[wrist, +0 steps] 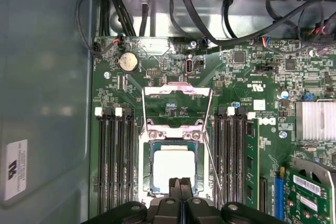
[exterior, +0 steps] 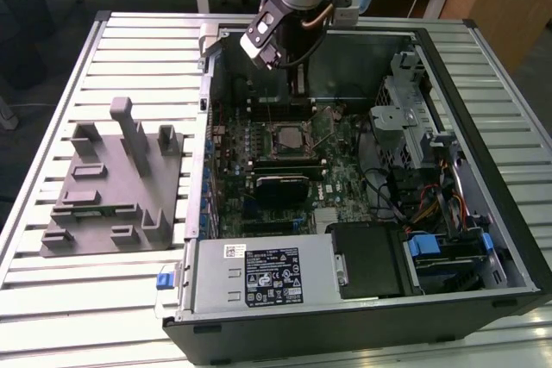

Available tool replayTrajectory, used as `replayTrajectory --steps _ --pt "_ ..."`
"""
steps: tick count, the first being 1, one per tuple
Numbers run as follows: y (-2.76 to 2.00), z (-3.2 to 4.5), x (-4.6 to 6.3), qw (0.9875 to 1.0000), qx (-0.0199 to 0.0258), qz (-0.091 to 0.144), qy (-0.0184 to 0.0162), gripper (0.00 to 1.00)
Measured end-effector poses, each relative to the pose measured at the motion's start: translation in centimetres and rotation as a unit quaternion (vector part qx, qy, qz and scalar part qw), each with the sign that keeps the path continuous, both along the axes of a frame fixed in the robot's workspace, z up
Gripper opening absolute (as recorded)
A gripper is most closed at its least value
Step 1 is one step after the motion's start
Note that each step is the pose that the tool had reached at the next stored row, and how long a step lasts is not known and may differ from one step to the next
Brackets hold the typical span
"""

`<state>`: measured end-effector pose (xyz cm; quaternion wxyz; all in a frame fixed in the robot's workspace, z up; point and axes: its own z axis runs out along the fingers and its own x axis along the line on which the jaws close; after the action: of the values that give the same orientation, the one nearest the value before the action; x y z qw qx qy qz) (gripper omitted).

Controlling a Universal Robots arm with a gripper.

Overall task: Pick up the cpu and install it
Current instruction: 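Close the cpu cover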

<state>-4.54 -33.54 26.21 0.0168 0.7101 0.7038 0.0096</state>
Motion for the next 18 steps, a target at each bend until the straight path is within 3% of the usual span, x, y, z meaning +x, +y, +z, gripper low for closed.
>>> replayTrajectory --steps 10,18 --pt "0.0 0.35 0.1 1.0 -0.0001 0.0 0.0001 0.11" --pt "0.0 0.34 2.4 1.0 0.0 0.0 0.0 0.11"
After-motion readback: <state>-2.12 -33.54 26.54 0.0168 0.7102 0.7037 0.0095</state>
